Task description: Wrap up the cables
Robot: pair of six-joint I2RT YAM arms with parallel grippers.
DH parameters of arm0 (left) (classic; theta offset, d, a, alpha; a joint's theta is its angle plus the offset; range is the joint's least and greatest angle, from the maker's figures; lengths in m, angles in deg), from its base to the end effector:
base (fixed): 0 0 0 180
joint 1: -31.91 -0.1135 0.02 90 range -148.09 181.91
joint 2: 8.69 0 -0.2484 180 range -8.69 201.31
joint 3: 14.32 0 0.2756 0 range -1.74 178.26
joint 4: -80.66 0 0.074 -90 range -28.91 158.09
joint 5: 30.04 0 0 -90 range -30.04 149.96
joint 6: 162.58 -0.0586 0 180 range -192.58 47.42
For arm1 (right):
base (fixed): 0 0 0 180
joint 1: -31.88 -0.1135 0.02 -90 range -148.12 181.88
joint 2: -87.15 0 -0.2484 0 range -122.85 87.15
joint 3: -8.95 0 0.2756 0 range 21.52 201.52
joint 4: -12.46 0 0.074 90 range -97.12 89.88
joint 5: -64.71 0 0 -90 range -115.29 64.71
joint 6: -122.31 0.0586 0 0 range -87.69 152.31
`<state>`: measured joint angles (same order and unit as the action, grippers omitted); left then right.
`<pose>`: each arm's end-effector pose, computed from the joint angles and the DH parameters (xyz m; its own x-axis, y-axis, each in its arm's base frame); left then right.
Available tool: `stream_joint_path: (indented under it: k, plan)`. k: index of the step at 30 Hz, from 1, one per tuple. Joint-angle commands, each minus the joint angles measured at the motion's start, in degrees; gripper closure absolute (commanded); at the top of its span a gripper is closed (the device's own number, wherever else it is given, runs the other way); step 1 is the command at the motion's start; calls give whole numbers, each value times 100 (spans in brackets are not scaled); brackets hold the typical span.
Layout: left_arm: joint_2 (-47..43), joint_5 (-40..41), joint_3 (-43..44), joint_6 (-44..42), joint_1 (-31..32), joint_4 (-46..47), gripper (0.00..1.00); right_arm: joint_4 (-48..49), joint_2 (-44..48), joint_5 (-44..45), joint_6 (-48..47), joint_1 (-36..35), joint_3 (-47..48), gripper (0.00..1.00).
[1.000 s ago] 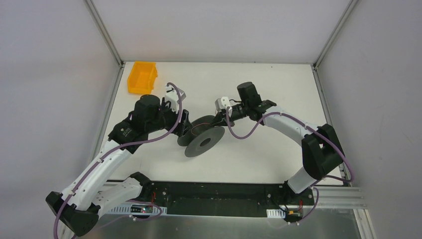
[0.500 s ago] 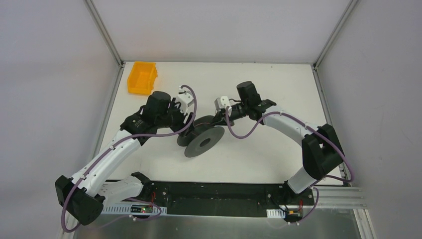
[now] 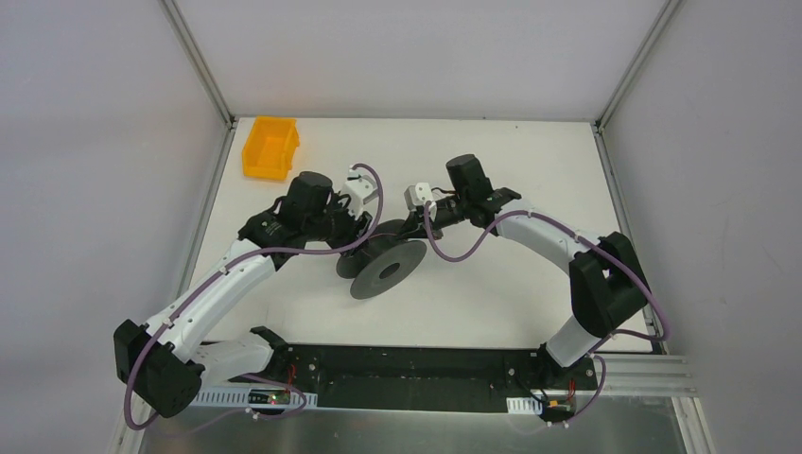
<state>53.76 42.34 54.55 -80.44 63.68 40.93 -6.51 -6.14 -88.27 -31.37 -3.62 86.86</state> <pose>0.2351 -0.1665 0.2932 -0.3645 0.3790 -0.8506 0.7740 0.6312 -0.0504 0.2815 0.2649 0.2316 0.5695 -0.0940 -0.8166 -0.7942 -0.3191 -0.5171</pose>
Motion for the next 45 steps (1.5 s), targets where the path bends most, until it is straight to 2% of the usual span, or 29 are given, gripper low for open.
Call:
stream_joint_path:
  k: [1,8,13,18,23,31,32,38,45]
  plan:
    - [14,-7,-4,-181,-48,184,58,-10,6,-124,-154,-42,176,100]
    - [129,19,-7,-205,-48,182,63,-66,-20,-126,-152,-63,196,100]
    - [230,-161,37,-233,-48,184,54,-140,-61,-115,-126,-77,261,100]
    - [284,-267,36,-269,-46,191,55,-143,-59,-82,-109,-72,267,100]
    - [262,-182,8,-312,-48,189,67,-143,-69,-69,-95,-79,251,100]
    - [297,-8,-36,-387,-48,167,100,-151,-24,9,-75,-81,213,100]
    - [291,-20,-39,-394,-48,167,100,-152,0,11,-62,-85,208,99]
    - [148,-74,-102,-495,-48,137,100,-159,317,22,303,-77,215,74]
    - [-318,-21,-99,-299,-142,-68,100,357,1045,350,1292,51,-115,68]
